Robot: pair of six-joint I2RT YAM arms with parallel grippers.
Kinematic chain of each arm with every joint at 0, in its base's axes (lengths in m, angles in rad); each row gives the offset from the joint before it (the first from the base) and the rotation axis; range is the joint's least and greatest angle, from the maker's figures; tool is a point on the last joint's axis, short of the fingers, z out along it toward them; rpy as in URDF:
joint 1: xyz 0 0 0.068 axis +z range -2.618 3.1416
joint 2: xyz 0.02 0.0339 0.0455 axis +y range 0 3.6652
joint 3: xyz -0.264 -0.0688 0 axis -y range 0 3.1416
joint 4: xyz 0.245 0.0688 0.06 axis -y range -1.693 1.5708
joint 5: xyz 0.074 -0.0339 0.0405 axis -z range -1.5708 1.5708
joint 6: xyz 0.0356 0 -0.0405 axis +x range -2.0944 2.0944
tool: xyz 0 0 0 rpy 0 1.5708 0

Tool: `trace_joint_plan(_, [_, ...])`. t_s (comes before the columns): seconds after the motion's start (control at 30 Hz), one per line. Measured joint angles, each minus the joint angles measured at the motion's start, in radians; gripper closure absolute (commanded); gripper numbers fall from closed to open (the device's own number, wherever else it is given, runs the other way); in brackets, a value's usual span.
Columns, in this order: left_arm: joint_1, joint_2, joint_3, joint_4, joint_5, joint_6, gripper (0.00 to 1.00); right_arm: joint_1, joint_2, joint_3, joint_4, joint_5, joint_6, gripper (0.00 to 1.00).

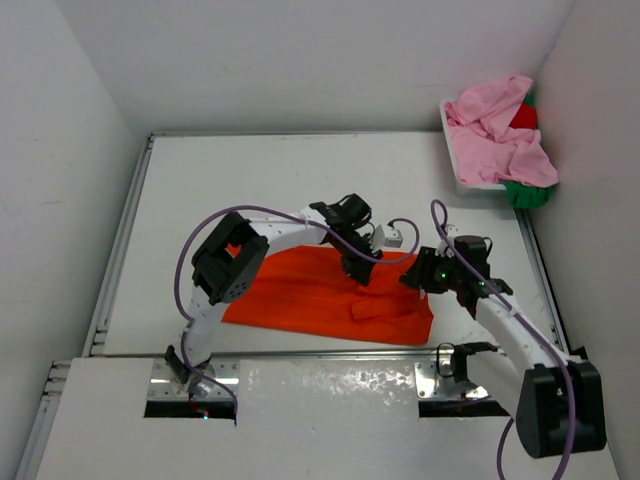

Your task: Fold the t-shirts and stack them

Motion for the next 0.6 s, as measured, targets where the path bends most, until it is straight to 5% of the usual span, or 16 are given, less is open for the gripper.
trace_joint_plan(0.27, [0.001,0.0,0.0,0.014,-0.041,-0.028,0.78,0.0,0.195,-0.002,0.155,-0.032,0.0,0.56])
trace_joint_plan(0.43, [0.01,0.0,0.008,0.011,-0.046,-0.036,0.61,0.007,0.299,-0.002,0.24,-0.063,0.006,0.89])
trace_joint_plan(0.6, [0.028,0.0,0.022,0.008,-0.044,-0.042,0.56,0.012,0.286,-0.013,0.25,-0.039,0.02,1.0])
